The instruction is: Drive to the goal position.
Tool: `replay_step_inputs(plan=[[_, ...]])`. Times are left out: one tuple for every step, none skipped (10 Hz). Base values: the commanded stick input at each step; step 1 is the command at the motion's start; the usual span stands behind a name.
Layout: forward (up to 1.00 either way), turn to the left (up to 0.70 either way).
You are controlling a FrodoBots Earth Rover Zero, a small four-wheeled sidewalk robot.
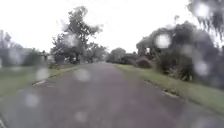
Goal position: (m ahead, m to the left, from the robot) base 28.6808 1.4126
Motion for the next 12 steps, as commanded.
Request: replay_step_inputs(plan=[[0.84,0.00],[1.00,0.00],[1.00,0.00],[1.00,0.00],[1.00,0.00],[1.00,0.00],[1.00,0.00],[1.00,0.00],[1.00,0.00],[1.00,0.00],[1.00,0.00],[1.00,0.00]])
